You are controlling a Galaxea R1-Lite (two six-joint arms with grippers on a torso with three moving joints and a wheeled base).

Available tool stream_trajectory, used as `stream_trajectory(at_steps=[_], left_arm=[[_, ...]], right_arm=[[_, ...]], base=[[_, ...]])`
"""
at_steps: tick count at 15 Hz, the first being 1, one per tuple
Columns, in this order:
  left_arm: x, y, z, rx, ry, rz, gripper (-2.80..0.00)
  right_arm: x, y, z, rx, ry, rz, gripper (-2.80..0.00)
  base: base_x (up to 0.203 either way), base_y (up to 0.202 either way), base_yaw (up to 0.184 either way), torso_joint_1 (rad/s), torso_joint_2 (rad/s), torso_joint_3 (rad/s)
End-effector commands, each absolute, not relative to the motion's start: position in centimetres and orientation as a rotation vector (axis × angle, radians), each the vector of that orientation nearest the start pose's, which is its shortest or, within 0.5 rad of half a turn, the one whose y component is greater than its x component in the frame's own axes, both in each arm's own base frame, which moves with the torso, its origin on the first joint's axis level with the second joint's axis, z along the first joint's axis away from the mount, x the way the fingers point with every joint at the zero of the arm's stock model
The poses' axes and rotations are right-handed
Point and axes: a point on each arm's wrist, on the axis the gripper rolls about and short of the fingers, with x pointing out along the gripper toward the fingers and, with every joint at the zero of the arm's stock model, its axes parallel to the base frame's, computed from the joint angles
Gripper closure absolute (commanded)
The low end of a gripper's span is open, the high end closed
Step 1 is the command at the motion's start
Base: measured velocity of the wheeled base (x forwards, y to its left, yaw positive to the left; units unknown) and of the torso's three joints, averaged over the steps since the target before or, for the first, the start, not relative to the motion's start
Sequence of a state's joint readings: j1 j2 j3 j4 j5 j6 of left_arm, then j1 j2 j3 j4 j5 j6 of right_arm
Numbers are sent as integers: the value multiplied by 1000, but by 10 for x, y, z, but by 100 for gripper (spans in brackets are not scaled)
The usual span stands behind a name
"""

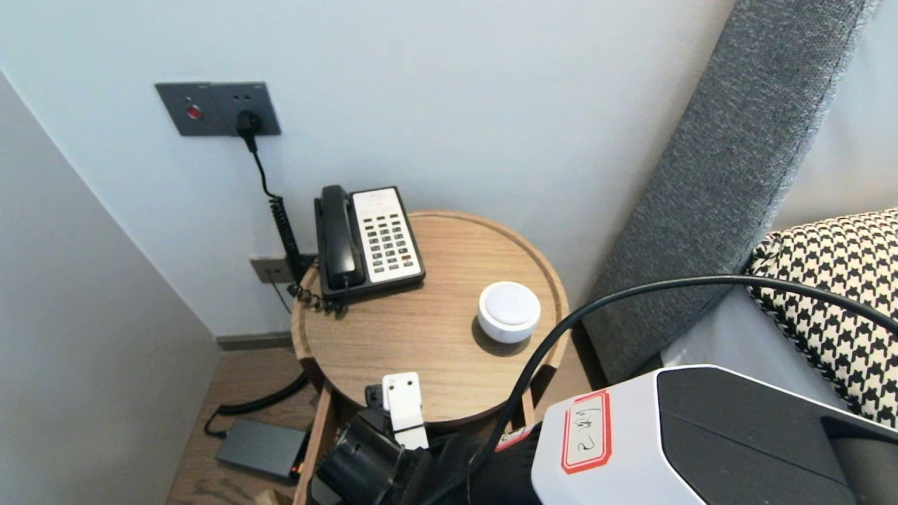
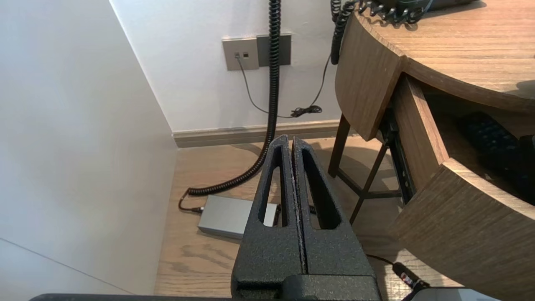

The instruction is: Take the remote control out of the drawer one by one and place them on the table

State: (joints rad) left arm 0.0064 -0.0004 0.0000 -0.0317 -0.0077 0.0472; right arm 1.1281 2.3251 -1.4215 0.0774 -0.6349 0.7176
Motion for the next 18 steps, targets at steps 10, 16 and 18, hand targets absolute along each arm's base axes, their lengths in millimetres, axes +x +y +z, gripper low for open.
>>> stream_trajectory(at_steps=[10,16,18], left_arm=[[-22,0,75,48,-21,1,0],[-22,0,75,48,-21,1,0],[-22,0,75,48,-21,-1,0]], right_arm=[[157,375,79,-81,705,274,0],[149,372,93,-63,712,315,0],[149,372,92,-70,737,324,0]], base=[[0,0,0,0,0,0],[0,0,0,0,0,0],[0,0,0,0,0,0]])
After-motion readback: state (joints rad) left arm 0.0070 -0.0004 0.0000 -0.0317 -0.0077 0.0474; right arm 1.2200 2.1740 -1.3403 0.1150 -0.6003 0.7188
